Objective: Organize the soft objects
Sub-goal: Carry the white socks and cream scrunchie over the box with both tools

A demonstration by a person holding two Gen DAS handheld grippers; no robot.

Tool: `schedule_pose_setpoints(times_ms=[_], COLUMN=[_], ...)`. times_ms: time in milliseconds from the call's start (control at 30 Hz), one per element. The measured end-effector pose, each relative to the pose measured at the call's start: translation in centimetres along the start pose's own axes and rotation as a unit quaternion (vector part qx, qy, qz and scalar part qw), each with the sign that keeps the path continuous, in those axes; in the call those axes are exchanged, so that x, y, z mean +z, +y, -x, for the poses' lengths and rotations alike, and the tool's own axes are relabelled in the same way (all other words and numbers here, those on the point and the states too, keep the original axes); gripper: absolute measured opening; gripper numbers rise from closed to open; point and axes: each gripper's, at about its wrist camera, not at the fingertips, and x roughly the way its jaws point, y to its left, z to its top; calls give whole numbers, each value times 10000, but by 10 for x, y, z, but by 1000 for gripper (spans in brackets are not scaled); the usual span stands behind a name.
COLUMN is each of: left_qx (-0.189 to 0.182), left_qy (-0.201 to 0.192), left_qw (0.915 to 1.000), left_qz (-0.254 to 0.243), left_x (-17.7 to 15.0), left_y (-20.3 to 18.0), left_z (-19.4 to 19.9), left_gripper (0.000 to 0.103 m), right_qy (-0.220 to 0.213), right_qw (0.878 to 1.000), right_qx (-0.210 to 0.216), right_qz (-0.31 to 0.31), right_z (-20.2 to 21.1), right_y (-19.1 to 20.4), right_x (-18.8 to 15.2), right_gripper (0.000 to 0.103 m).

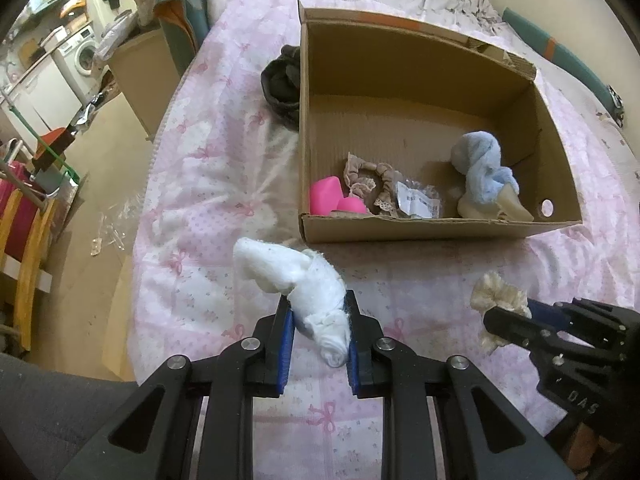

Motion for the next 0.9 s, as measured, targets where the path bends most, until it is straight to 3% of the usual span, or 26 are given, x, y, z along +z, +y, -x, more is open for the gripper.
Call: schedule_pose_setpoints(times_ms=[367, 600, 900], left_qx=[-42, -144, -246], left_qy=[-443, -766, -1014], left_qw=[9990, 9970, 9944], left_qz=[110, -35, -179], left_x=[9, 36, 79], left_y=[1, -4, -10], left_z=[36, 61, 64], left_gripper=[20, 20, 20], right_qy=[-639, -1157, -1618], right_qw=[9971, 9913, 9844], right_qx=[380, 515, 472], right_qz=[-145, -368, -496], right_z=[44, 82, 106], right_y=[8, 0, -13], right_x=[13, 26, 61], right_gripper=[26, 25, 26])
